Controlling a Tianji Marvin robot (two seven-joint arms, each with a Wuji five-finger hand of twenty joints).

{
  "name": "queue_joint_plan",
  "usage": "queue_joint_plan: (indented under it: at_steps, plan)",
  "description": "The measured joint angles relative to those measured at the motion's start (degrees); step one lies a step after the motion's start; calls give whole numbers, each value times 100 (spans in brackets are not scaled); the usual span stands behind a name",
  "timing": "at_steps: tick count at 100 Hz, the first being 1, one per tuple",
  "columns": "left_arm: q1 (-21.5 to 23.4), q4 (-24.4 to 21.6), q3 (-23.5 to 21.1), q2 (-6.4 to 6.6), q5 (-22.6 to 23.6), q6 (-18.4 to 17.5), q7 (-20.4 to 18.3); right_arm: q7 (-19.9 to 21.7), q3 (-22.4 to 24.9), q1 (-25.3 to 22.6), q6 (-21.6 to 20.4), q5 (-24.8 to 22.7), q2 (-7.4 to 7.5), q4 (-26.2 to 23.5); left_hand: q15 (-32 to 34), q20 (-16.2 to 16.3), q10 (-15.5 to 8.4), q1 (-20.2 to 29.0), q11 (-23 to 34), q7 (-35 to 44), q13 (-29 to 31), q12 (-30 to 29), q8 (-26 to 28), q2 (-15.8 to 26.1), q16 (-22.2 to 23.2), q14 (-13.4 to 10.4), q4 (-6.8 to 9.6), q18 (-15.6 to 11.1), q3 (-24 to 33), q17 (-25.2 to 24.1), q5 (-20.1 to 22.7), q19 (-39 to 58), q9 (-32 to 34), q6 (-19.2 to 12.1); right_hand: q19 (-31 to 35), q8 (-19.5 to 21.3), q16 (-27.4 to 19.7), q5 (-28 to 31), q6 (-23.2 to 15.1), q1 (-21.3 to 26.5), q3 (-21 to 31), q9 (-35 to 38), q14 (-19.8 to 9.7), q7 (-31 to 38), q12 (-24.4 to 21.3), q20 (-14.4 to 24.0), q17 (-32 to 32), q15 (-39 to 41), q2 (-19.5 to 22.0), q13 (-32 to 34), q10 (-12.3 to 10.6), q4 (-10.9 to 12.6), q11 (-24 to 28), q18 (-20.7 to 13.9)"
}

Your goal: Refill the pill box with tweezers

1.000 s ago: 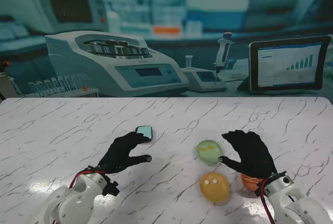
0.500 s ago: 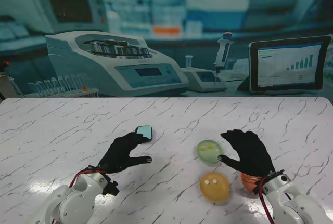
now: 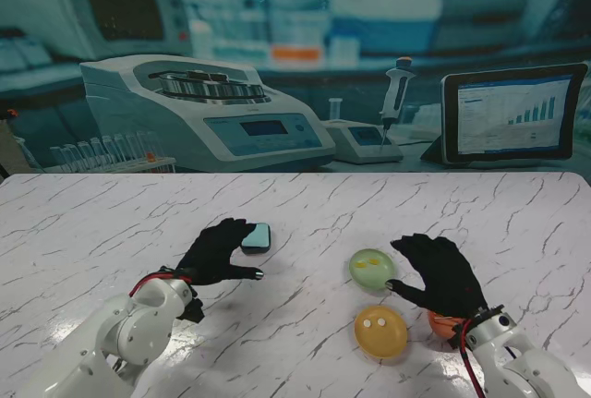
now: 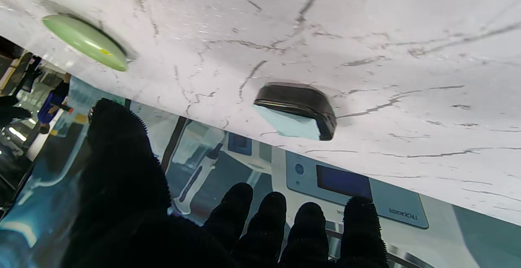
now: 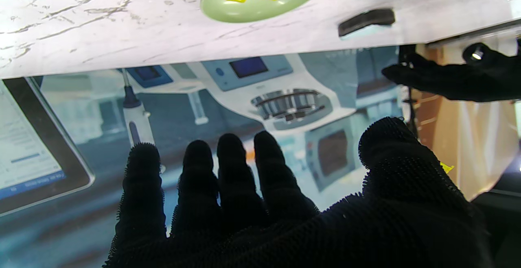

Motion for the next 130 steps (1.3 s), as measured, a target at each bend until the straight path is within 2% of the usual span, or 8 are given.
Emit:
queue_joint_plan:
  at_steps: [33,48,73,104,117,130]
  plan:
    - [-992,989,594,29,54,203,-51,209,-20,9,-6,17,17,-22,-175,-160,13,0,-5,-68,-6,-65,-74,-1,-9,0,0,-12,0,27,-211,-350,-204,54,0,0,0,0,0,0,0,0,0,1,2,0,0,0,-16,0,0,0,0,1]
    - [-1423,1447,939,25,48,297,19,296,-26,11,22,49,17,-49,-181,-195,13,0,-5,-68,-13,-69,-76,-1,-9,0,0,-136,0,52,-216,-463,-207,55,0,0,1,0,0,0,0,0,0,1,2,0,0,0,-17,0,0,0,0,1]
    - [-1959,2147,1506,-29,-44,416,295,341,52,-53,9,119,14,-88,-181,-199,13,0,-6,-68,-13,-69,-76,-1,-9,0,0,-146,0,81,-216,-472,-209,56,0,0,1,0,0,0,0,0,0,1,2,6,0,0,-22,0,0,0,0,2]
    - [-2535,2777,2258,-119,-148,480,470,364,120,-105,-17,178,11,-84,-181,-199,13,0,56,-65,-13,-69,-76,-1,17,0,0,-152,0,87,-274,-472,-211,62,0,0,1,0,0,0,0,21,0,1,3,57,1,0,-81,0,0,0,3,2]
    - [-2714,2878,2453,-143,-122,549,448,341,139,-120,-46,188,8,-74,73,37,13,0,174,7,-11,-5,-76,-1,129,0,0,-202,0,88,-274,-55,-193,95,0,0,1,1,0,0,0,22,0,2,4,57,1,0,-83,1,0,0,3,3]
    - [-2861,2895,2633,-137,-76,641,255,301,158,-129,-72,200,3,-58,438,333,14,0,321,194,46,152,68,-1,242,0,0,-221,0,78,-197,586,12,117,0,0,1,1,0,0,53,23,0,7,5,58,1,0,-109,1,0,0,4,3]
